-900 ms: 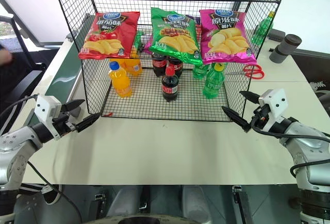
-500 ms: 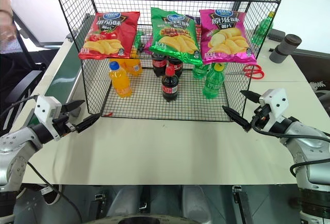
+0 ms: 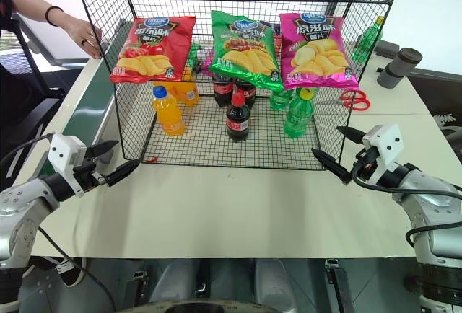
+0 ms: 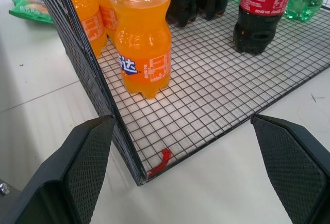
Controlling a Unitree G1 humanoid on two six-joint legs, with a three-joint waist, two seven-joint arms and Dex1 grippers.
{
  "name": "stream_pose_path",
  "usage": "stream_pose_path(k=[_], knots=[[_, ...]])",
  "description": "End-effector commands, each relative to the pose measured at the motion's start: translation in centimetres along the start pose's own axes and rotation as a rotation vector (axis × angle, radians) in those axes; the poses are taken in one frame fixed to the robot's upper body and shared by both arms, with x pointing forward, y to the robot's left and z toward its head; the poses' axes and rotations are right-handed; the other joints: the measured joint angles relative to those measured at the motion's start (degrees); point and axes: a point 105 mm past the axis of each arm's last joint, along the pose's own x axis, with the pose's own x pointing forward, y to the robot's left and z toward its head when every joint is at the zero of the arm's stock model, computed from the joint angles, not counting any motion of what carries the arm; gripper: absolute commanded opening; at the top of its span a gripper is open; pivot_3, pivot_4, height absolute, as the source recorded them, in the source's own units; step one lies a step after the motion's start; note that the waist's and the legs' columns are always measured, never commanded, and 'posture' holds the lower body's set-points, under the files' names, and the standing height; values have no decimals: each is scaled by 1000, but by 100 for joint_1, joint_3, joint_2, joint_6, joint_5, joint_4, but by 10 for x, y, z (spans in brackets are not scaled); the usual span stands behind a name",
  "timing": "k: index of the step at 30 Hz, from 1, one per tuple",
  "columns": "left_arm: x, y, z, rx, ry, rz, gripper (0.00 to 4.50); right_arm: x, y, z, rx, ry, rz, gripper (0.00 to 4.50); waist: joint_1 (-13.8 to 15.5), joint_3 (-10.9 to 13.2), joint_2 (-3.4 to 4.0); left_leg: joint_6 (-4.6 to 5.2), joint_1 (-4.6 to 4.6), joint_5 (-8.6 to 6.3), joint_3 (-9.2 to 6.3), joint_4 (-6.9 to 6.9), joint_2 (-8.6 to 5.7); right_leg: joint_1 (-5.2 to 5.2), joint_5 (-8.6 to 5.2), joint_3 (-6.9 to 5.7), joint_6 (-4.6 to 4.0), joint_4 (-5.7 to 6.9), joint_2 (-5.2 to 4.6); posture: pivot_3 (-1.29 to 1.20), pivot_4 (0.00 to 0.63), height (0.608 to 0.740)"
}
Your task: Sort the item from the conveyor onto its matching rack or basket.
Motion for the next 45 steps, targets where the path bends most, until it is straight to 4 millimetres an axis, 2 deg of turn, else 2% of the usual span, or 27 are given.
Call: stream_pose_path(k=[1,45], knots=[[-4,3,15,63,-35,14,4500,0,-2,6,-26,-31,-7,4461,0,0,0,0,0,0,0,0,0,0,0,0,0,0,0,0,150,740],[-3,6,16,54,-48,30,4500,12,1,7,-29,-54,7,4461,-2,0,0,0,1,0,0,3,0,1,0,1,0,3,2,0,150,740]])
